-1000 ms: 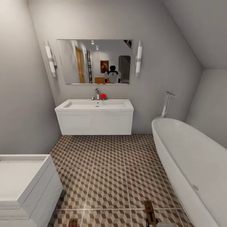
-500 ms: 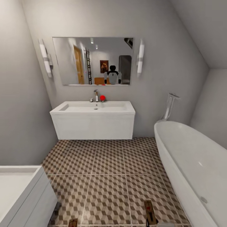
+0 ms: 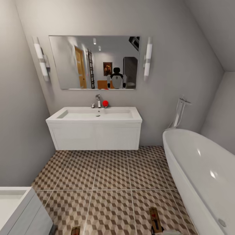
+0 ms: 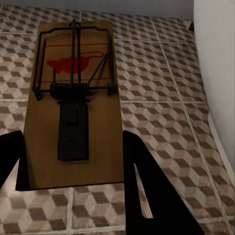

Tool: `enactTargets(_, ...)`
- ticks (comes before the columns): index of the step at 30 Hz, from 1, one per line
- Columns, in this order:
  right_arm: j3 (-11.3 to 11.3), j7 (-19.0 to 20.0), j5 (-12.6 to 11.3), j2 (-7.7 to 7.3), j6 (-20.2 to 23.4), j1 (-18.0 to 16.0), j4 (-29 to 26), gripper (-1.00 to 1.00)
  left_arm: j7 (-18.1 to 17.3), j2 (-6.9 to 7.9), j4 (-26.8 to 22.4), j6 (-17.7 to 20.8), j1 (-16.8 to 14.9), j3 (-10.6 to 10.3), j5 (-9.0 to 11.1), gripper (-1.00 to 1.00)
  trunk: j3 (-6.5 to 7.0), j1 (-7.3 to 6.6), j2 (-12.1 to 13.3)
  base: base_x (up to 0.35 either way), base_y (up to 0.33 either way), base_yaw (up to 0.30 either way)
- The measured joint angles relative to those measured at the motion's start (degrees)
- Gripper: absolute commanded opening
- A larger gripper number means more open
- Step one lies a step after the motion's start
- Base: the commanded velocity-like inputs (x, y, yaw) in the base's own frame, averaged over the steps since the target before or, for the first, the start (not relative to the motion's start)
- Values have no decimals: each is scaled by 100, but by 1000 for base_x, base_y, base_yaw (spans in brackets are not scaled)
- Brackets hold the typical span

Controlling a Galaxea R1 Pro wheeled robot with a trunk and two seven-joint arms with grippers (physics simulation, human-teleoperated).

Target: Take the four mousetraps from the cabinet in the bathroom and place them on the bathroom floor. Make sure all four end up on the same floor surface, and ensure that at least two of them are either under or directly next to the same bathroom sink.

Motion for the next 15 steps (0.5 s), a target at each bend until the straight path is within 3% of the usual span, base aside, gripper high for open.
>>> enactTargets(15, 0, 0, 1, 0, 0, 0, 2, -100, 0, 0, 0, 1, 0, 0, 1, -100, 0, 0, 0, 330, 0, 0)
